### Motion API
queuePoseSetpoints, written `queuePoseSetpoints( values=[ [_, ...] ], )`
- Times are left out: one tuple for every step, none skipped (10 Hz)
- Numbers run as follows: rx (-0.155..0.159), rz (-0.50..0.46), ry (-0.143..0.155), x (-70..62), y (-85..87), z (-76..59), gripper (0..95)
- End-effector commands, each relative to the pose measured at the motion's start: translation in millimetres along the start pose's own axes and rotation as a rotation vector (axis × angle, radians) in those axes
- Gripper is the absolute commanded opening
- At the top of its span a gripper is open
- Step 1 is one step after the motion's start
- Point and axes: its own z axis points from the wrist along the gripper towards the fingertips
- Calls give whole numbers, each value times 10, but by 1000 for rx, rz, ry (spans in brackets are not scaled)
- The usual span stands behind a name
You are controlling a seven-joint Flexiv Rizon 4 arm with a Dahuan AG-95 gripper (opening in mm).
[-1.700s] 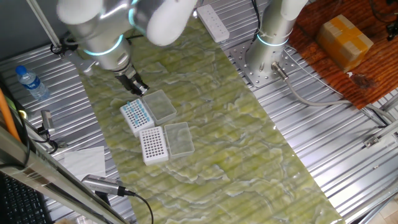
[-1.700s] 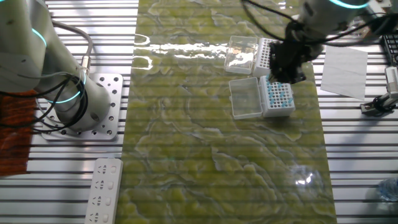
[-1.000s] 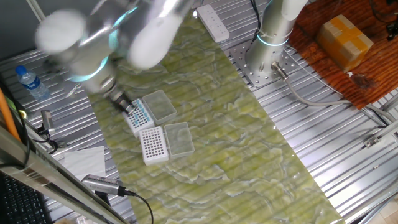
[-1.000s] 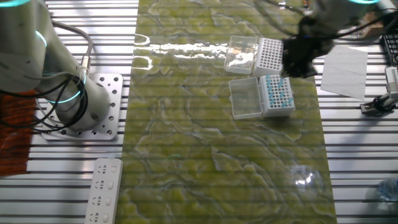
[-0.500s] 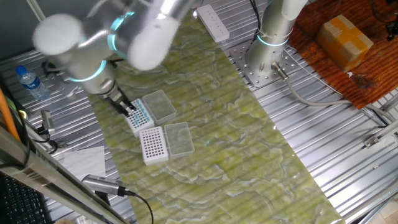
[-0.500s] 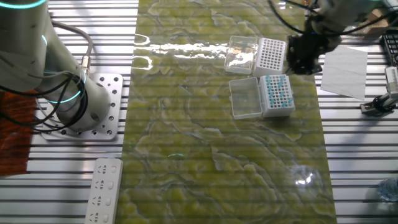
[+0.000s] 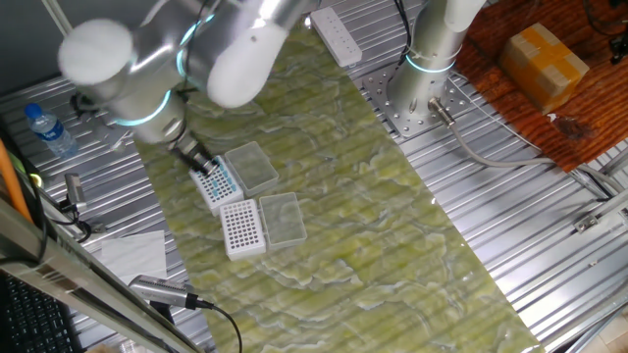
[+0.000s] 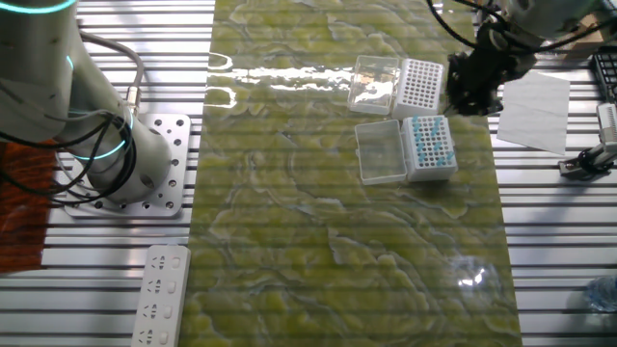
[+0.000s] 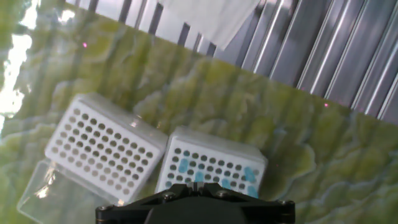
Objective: Transfer all medium pipette tips from one holder to another
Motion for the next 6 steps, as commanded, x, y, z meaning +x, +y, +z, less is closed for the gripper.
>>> queuePoseSetpoints(
  values=[
    [3, -4, -5, 224, -15, 26, 0],
    [3, -5, -8, 328, -16, 33, 0],
    [4, -6, -11, 454, -11, 42, 0],
    [5, -6, -12, 575, -1, 50, 0],
    [6, -8, -16, 662, 4, 65, 0],
    [5, -14, -19, 742, -19, 80, 0]
  ],
)
